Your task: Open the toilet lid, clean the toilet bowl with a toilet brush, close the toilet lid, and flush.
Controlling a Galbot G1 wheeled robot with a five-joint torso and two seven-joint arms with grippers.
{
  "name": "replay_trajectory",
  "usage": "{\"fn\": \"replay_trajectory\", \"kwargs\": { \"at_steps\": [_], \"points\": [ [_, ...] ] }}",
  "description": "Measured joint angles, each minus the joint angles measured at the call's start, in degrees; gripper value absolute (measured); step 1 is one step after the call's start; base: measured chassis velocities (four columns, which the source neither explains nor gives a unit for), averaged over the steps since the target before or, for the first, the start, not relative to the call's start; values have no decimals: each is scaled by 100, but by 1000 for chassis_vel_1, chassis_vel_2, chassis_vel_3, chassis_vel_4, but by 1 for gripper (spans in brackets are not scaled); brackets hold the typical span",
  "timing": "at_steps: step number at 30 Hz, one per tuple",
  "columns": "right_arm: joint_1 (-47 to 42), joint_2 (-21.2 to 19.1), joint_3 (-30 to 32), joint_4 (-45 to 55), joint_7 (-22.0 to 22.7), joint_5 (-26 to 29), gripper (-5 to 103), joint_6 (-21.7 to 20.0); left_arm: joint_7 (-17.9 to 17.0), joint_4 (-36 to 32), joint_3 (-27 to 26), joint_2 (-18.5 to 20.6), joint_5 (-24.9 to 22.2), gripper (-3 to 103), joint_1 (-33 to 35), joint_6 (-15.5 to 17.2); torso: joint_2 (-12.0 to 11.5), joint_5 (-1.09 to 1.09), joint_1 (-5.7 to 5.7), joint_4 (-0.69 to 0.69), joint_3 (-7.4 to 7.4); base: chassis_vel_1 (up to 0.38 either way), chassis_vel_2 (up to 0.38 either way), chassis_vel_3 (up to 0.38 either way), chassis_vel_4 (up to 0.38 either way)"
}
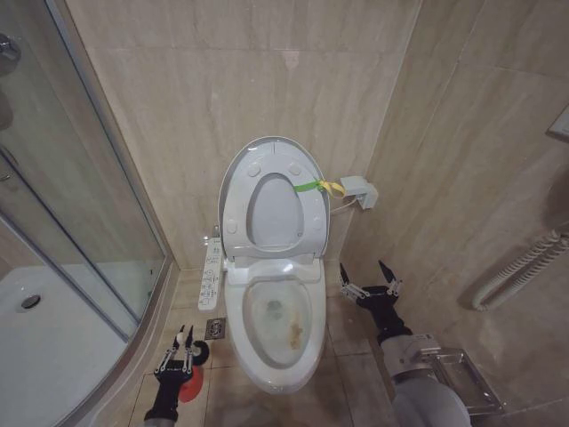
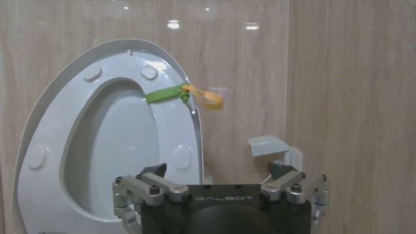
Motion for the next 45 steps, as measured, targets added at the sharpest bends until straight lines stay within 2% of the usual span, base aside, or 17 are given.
{"fn": "replay_trajectory", "kwargs": {
  "at_steps": [6,14,20,24,26,27,30,32,34,35,38,39,42,45],
  "points": [
    [0,0,0,0,0,0,100,0,-2,-933,106,72,170,20,504,-82,0,0,0,0,0,0,0,0,0],
    [0,0,0,0,0,0,100,0,139,-1736,337,203,199,20,800,-114,0,0,0,0,0,0,0,0,0],
    [0,0,0,0,0,0,100,0,239,-2054,509,359,36,20,645,34,0,-1,0,0,0,0,0,0,0],
    [0,0,0,0,0,0,100,0,358,-2165,585,554,-241,20,288,156,0,0,0,0,0,0,0,0,0],
    [0,0,0,0,0,0,100,0,430,-2037,682,772,-570,20,-142,239,0,0,0,0,1,0,0,0,0],
    [0,0,0,0,0,0,100,0,430,-2037,682,772,-570,20,-142,239,0,0,0,0,1,0,0,0,0],
    [0,0,0,1,0,0,100,0,513,-1631,869,1000,-921,20,-751,237,0,-1,0,0,1,0,0,0,0],
    [-1,0,0,0,0,0,100,0,545,-1490,948,1065,-1000,20,-949,215,0,-2,0,0,1,0,0,0,0],
    [0,0,0,0,0,0,100,0,606,-1131,1235,1223,-1196,20,-1443,155,0,-1,1,-1,1,0,0,0,0],
    [0,0,0,0,0,0,100,0,606,-1131,1235,1223,-1196,20,-1443,155,0,-1,1,-1,1,0,0,0,0],
    [0,0,0,0,0,0,100,0,652,-646,1743,1362,-1511,20,-1992,143,-1,-1,1,-1,1,0,0,0,0],
    [0,0,0,0,0,0,100,0,652,-646,1743,1362,-1511,20,-1992,143,-1,-1,1,-1,1,0,0,0,0],
    [0,0,0,0,0,0,100,0,664,-124,2362,1448,-1901,20,-2474,191,0,-1,1,0,1,0,0,0,0],
    [0,0,0,0,0,0,100,0,657,236,2654,1462,-2026,20,-2735,236,-1,-1,1,0,1,0,0,0,0]
  ]
}}
